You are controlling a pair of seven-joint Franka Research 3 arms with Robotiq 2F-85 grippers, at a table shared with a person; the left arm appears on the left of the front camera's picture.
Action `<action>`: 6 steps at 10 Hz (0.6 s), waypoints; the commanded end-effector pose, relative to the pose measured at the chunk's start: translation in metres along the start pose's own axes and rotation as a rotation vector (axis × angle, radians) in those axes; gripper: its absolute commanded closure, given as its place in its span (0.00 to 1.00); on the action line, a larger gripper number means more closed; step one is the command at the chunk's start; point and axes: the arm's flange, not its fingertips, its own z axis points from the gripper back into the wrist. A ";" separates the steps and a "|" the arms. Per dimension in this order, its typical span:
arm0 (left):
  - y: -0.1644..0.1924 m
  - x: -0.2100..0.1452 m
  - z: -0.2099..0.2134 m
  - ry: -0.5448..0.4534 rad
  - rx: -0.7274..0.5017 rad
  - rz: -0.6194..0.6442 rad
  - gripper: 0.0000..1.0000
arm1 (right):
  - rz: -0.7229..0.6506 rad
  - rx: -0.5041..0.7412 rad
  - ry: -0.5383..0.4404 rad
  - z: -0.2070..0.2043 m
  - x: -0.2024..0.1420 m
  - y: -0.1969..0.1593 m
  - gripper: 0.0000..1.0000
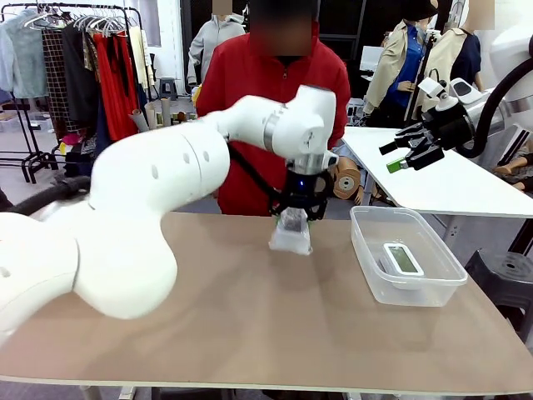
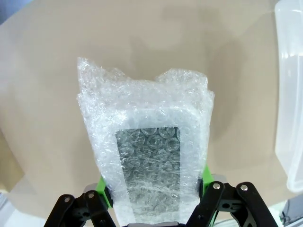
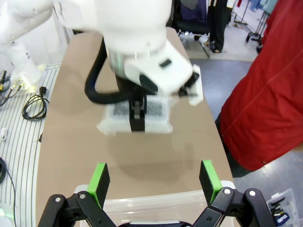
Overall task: Separate and place wrapped and unwrapped clocks.
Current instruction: Pick up the Digital clock indicated by the person.
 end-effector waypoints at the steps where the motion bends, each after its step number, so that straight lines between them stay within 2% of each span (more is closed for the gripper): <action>1: 0.021 -0.014 0.030 0.034 0.078 -0.062 1.00 | 0.017 0.001 -0.001 0.001 0.001 0.001 0.00; 5: 0.061 -0.030 0.084 0.148 0.179 -0.311 1.00 | 0.017 0.001 -0.001 0.001 0.001 0.001 0.00; 6: 0.072 -0.030 0.092 0.163 0.181 -0.325 1.00 | 0.017 0.001 -0.001 0.001 0.001 0.001 0.00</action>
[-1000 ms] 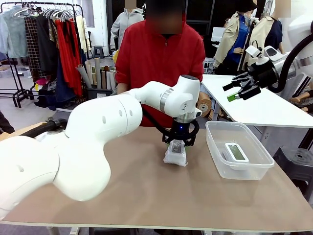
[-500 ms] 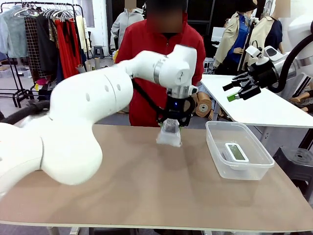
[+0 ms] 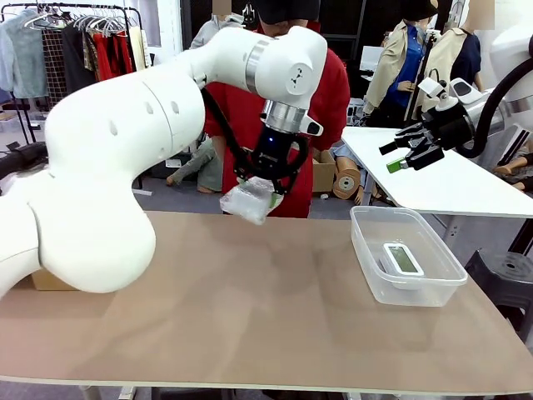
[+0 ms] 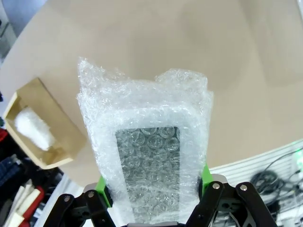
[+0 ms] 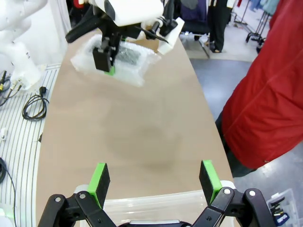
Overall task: Separate and place wrapped and unwrapped clocks.
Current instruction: Pick up the Digital clock indicated by the person.
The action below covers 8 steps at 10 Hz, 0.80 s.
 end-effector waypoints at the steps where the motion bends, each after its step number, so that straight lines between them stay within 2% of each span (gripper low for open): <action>1: 0.024 -0.003 0.012 0.008 0.040 -0.059 1.00 | 0.017 0.001 -0.001 0.001 0.001 0.001 0.00; 3: 0.039 -0.015 0.024 -0.040 0.029 -0.021 1.00 | 0.017 0.001 -0.001 0.001 0.001 0.001 0.00; 4: 0.024 -0.006 0.009 0.012 0.024 -0.051 1.00 | 0.017 0.001 -0.001 0.001 0.001 0.001 0.00; 8: 0.024 -0.006 0.009 0.012 0.024 -0.051 1.00 | 0.017 0.001 -0.001 0.001 0.001 0.001 0.00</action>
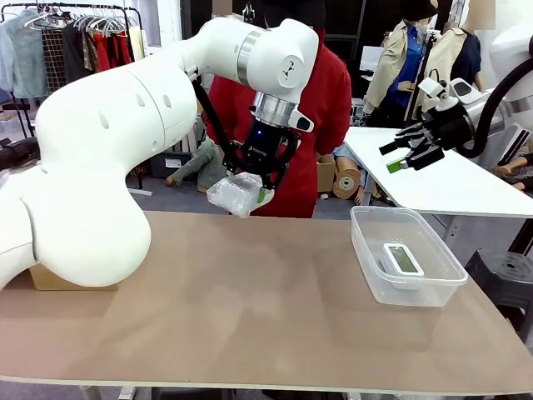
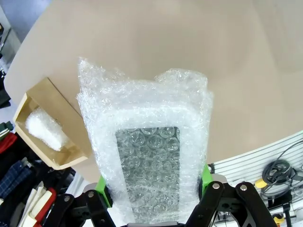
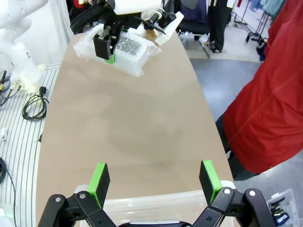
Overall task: Separate and place wrapped and unwrapped clocks.
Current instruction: Pick up the Digital clock indicated by the person.
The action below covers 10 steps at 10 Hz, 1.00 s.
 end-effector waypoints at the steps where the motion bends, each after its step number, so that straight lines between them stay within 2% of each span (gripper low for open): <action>1: 0.004 -0.003 0.006 -0.008 0.004 0.011 1.00 | 0.017 0.001 -0.001 0.001 0.001 0.001 0.00; 2: 0.000 0.000 0.000 0.000 0.000 0.000 1.00 | 0.017 0.001 -0.001 0.001 0.001 0.001 0.00; 4: 0.000 -0.013 0.020 -0.053 0.002 0.079 1.00 | 0.017 0.001 -0.001 0.001 0.001 0.001 0.00; 8: 0.006 -0.043 0.070 -0.161 -0.007 0.144 1.00 | 0.017 0.001 -0.001 0.001 0.001 0.001 0.00; 10: 0.007 -0.047 0.081 -0.195 0.001 0.153 1.00 | 0.017 0.001 -0.001 0.001 0.001 0.001 0.00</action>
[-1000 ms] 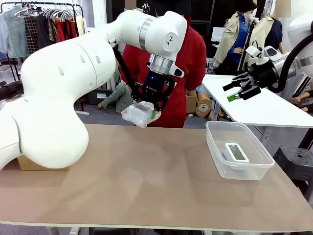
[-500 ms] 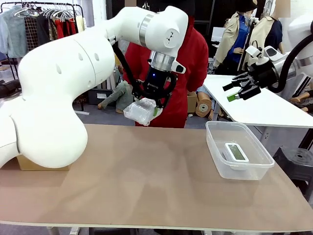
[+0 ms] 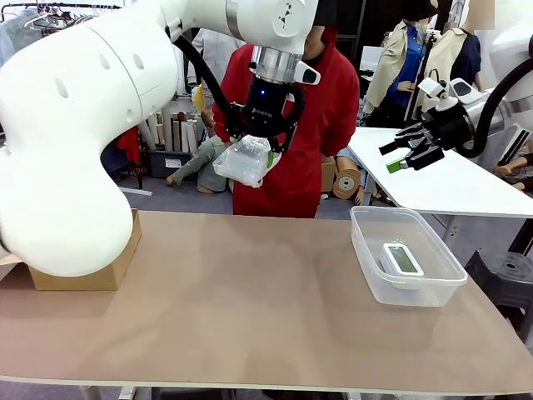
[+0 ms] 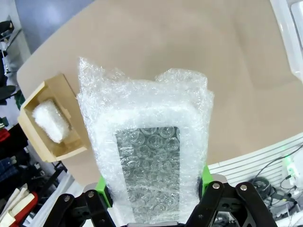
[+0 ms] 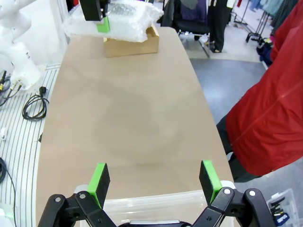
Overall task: Separate and place wrapped and unwrapped clocks.
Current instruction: Pick up the Digital clock indicated by the person, then if the picked Digital clock is wrapped, place it in the Package Box ; if not, place it in the Organizing box.
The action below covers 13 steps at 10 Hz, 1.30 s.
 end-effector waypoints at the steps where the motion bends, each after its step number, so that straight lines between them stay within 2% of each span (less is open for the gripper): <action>1: 0.000 -0.007 -0.002 -0.034 0.030 0.024 1.00 | 0.017 0.001 -0.001 0.001 0.001 0.002 0.00; 2: -0.001 -0.004 -0.002 -0.056 0.040 0.014 1.00 | 0.017 0.001 -0.001 0.001 0.001 0.002 0.00; 3: -0.001 0.001 0.002 -0.014 0.003 0.002 1.00 | 0.017 0.001 -0.001 0.001 0.001 0.002 0.00; 11: -0.001 0.002 0.001 -0.023 0.010 0.003 1.00 | 0.017 0.001 -0.001 0.001 0.001 0.002 0.00; 13: 0.030 -0.010 0.015 -0.007 0.102 -0.024 1.00 | 0.017 0.001 -0.001 0.001 0.001 0.002 0.00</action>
